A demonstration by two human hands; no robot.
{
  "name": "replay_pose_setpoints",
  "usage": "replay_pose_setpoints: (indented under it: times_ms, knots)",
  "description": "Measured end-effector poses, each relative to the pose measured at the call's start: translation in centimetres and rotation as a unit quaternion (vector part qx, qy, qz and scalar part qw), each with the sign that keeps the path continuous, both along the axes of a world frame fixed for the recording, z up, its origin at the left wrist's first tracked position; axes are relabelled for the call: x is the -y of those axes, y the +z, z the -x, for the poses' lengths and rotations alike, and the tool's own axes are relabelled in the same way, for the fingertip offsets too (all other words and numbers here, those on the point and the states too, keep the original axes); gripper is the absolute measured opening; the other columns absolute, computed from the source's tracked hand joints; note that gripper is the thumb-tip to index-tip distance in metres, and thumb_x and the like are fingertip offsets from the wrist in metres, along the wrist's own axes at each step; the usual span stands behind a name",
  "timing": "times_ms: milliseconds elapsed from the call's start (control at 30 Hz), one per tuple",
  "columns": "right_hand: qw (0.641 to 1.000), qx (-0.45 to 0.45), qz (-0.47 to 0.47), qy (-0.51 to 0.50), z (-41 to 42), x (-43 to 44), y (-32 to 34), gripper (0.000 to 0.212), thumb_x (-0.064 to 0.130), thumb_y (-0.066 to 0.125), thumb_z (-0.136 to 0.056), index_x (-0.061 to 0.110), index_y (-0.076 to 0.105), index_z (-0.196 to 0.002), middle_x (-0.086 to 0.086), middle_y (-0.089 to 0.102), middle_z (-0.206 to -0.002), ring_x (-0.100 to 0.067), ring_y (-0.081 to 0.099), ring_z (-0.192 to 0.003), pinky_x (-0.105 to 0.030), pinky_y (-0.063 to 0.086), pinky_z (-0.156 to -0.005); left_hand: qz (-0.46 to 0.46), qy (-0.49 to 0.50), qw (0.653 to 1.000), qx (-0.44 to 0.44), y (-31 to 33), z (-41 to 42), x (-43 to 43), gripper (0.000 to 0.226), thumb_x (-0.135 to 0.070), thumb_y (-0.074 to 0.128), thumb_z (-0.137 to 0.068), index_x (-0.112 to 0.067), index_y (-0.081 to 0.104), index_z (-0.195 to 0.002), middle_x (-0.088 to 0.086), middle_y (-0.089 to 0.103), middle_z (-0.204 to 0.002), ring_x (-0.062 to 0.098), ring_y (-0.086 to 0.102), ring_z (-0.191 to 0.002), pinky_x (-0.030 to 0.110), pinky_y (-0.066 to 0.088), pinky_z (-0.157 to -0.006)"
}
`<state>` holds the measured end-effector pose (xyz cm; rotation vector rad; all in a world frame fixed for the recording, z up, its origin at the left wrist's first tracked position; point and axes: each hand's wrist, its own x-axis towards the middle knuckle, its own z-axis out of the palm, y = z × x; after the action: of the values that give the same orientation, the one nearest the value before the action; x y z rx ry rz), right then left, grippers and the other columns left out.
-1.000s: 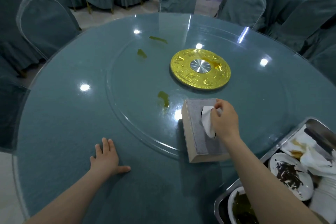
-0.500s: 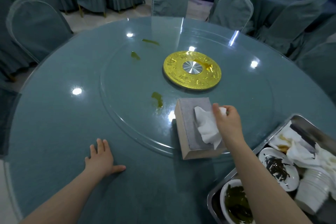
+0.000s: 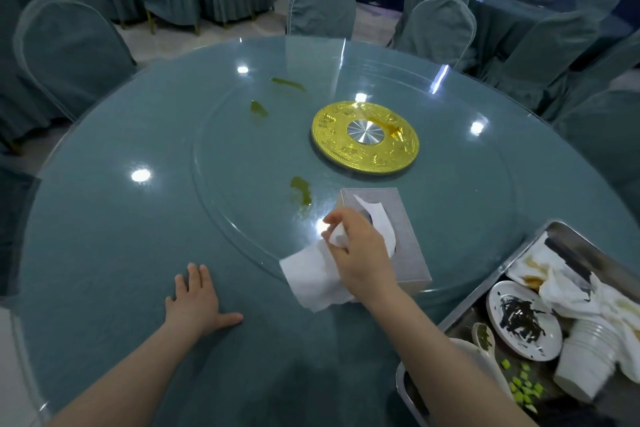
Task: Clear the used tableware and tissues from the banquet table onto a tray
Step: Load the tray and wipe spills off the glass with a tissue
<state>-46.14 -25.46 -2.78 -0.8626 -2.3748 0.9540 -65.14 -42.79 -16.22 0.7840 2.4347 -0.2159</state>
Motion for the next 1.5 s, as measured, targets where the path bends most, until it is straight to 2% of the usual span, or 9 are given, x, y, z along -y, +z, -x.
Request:
replay_pose_setpoints:
  times_ms: [133, 300, 433, 567, 700, 833, 1000, 1300, 1500]
  knots:
    - [0.994, 0.085, 0.064, -0.038, 2.0, 0.1, -3.7, 0.024, 0.031, 0.063, -0.089, 0.021, 0.054, -0.109, 0.005, 0.057, -0.11, -0.014, 0.052, -0.1, -0.025, 0.037, -0.081, -0.01, -0.005, 1.0, -0.012, -0.1, 0.1, 0.3, 0.133, -0.08, 0.058, -0.067, -0.005, -0.014, -0.149, 0.011, -0.016, -0.159, 0.034, -0.003, -0.147, 0.048, 0.024, -0.115]
    - [0.983, 0.098, 0.15, -0.047, 5.3, 0.4, -6.9, 0.054, 0.005, 0.053, -0.076, 0.015, 0.042, -0.127, 0.0, 0.038, -0.119, -0.019, 0.043, -0.113, -0.021, 0.032, -0.087, -0.001, -0.016, 1.0, -0.014, -0.2, 0.2, 0.4, 0.133, -0.081, 0.057, -0.066, -0.005, -0.014, -0.149, 0.011, -0.016, -0.159, 0.035, -0.003, -0.146, 0.047, 0.025, -0.114]
    - [0.989, 0.094, 0.078, -0.083, 7.6, -0.6, -8.6, 0.061, -0.003, 0.037, -0.084, 0.02, 0.032, -0.141, -0.003, 0.038, -0.128, -0.019, 0.041, -0.115, -0.03, 0.036, -0.097, 0.029, -0.048, 0.998, 0.025, 0.2, 1.6, 0.2, 0.13, -0.068, 0.066, -0.07, -0.006, -0.016, -0.149, 0.011, -0.019, -0.159, 0.035, -0.001, -0.147, 0.045, 0.027, -0.113]
    - [0.983, 0.162, 0.051, -0.073, 7.5, -1.3, -11.5, 0.035, 0.021, 0.037, -0.098, 0.037, 0.046, -0.128, 0.011, 0.05, -0.108, -0.013, 0.046, -0.102, -0.029, 0.038, -0.087, 0.04, -0.106, 0.993, 0.02, 1.5, 3.6, 0.2, 0.111, -0.058, 0.066, -0.076, -0.008, 0.002, -0.152, 0.012, 0.0, -0.16, 0.031, 0.027, -0.142, 0.041, 0.035, -0.109]
    - [0.957, 0.281, -0.068, 0.019, 5.4, -1.6, -13.9, 0.042, 0.009, 0.047, -0.094, 0.023, 0.048, -0.134, 0.0, 0.041, -0.144, -0.019, 0.035, -0.134, -0.028, 0.029, -0.105, 0.028, -0.114, 0.993, 0.0, 2.0, 4.0, -0.3, 0.084, -0.055, 0.061, -0.08, -0.012, 0.028, -0.144, 0.008, 0.028, -0.151, 0.028, 0.05, -0.124, 0.037, 0.044, -0.097]
    - [0.965, 0.241, -0.075, -0.063, 4.2, -1.6, -13.0, 0.023, 0.041, 0.055, -0.087, 0.031, 0.052, -0.107, 0.009, 0.044, -0.115, -0.019, 0.046, -0.11, -0.032, 0.039, -0.095, 0.034, -0.099, 0.994, -0.014, 2.5, 3.7, -1.4, 0.061, -0.053, 0.055, -0.085, -0.013, 0.045, -0.13, 0.008, 0.045, -0.135, 0.028, 0.054, -0.118, 0.038, 0.045, -0.096]
    - [0.964, 0.241, 0.03, -0.113, 1.9, -2.1, -12.8, 0.048, 0.01, 0.048, -0.094, 0.032, 0.048, -0.137, -0.004, 0.044, -0.121, -0.022, 0.041, -0.107, -0.026, 0.038, -0.09, -0.001, -0.038, 0.999, -0.012, 2.8, 4.1, -2.6, 0.046, -0.052, 0.049, -0.087, -0.022, 0.053, -0.122, 0.005, 0.056, -0.125, 0.025, 0.053, -0.118, 0.052, 0.031, -0.107]
    - [0.928, 0.298, 0.032, -0.222, -1.2, -6.1, -12.5, 0.056, 0.017, 0.051, -0.095, 0.022, 0.031, -0.147, -0.006, 0.044, -0.119, -0.013, 0.041, -0.087, -0.021, 0.041, -0.071, -0.193, -0.064, 0.978, -0.039, 1.6, 4.8, -9.3, 0.069, -0.046, 0.045, -0.095, -0.025, 0.013, -0.153, 0.008, 0.01, -0.161, 0.03, 0.019, -0.145, 0.055, 0.019, -0.114]
    - [0.91, 0.323, 0.045, -0.256, 0.5, -7.3, -12.8, 0.067, 0.035, 0.039, -0.1, 0.002, 0.011, -0.15, -0.02, 0.017, -0.149, -0.035, 0.022, -0.135, -0.041, 0.024, -0.111, -0.158, -0.072, 0.982, -0.071, 0.1, 7.4, -13.7, 0.104, -0.069, 0.048, -0.083, -0.008, -0.001, -0.152, 0.011, -0.006, -0.161, 0.026, -0.002, -0.148, 0.048, 0.01, -0.118]
